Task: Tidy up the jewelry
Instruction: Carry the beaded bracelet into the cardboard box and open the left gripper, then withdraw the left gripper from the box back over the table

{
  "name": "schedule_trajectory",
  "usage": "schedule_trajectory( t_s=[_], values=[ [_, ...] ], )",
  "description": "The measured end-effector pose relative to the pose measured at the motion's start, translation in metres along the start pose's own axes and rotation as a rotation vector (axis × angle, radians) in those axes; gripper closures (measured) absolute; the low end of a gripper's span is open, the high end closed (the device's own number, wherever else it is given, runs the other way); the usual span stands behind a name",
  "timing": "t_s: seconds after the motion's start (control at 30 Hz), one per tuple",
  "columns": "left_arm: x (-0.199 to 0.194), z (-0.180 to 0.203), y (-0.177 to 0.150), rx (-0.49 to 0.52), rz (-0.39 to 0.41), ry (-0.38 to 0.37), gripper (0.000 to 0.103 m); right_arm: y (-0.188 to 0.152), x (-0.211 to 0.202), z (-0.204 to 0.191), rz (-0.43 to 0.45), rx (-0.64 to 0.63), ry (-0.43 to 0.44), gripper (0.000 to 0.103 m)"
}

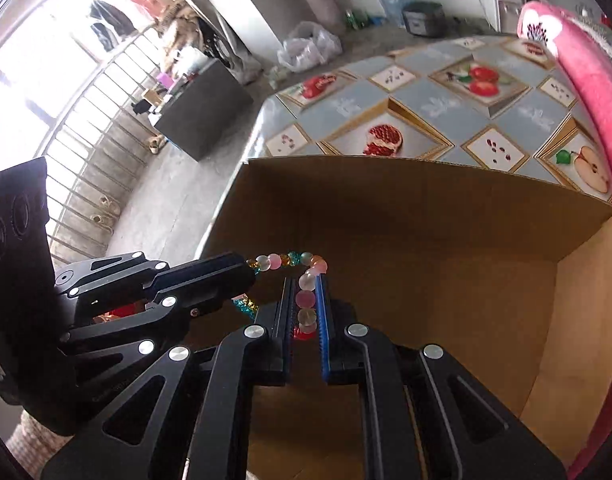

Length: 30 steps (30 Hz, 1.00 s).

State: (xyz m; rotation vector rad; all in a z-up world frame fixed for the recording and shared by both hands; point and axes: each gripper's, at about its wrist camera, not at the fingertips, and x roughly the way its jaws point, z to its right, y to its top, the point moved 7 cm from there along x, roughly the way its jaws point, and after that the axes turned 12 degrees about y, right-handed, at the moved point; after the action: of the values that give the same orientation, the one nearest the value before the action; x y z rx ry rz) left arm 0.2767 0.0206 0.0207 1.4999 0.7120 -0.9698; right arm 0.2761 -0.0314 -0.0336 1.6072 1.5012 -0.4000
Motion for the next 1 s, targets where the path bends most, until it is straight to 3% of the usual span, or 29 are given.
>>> schedule_trajectory(
  t_s=[0.2,0.27,0.43,0.6,0.77,0.87,1.0],
  values=[
    [0.041,0.004,0.019,0.079,-0.067,0.186,0.094,0.041,0.035,0.035,-0.074,0.105,0.041,0.092],
    [0.045,0.003,0.024,0.082,-0.063,0.211,0.093,0.046,0.043,0.040,-0.087,0.136,0.065,0.092],
    [0.023,0.000,0.026,0.060,0.013,0.216,0.071,0.050,0.039,0.047,-0.048,0.183,0.100,0.091],
    [-0.027,-0.005,0.025,0.008,0.128,0.157,0.049,0.048,-0.010,0.032,0.051,0.152,0.130,0.087],
    [-0.096,-0.008,-0.001,-0.017,0.255,0.068,0.032,0.023,-0.082,-0.006,0.177,0.032,0.172,0.074],
    [-0.131,-0.008,-0.035,-0.012,0.315,0.004,0.026,-0.023,-0.126,-0.034,0.232,-0.075,0.206,0.068],
    [-0.151,-0.001,-0.092,0.005,0.366,-0.071,0.019,-0.097,-0.148,-0.046,0.258,-0.126,0.249,0.061]
  ],
)
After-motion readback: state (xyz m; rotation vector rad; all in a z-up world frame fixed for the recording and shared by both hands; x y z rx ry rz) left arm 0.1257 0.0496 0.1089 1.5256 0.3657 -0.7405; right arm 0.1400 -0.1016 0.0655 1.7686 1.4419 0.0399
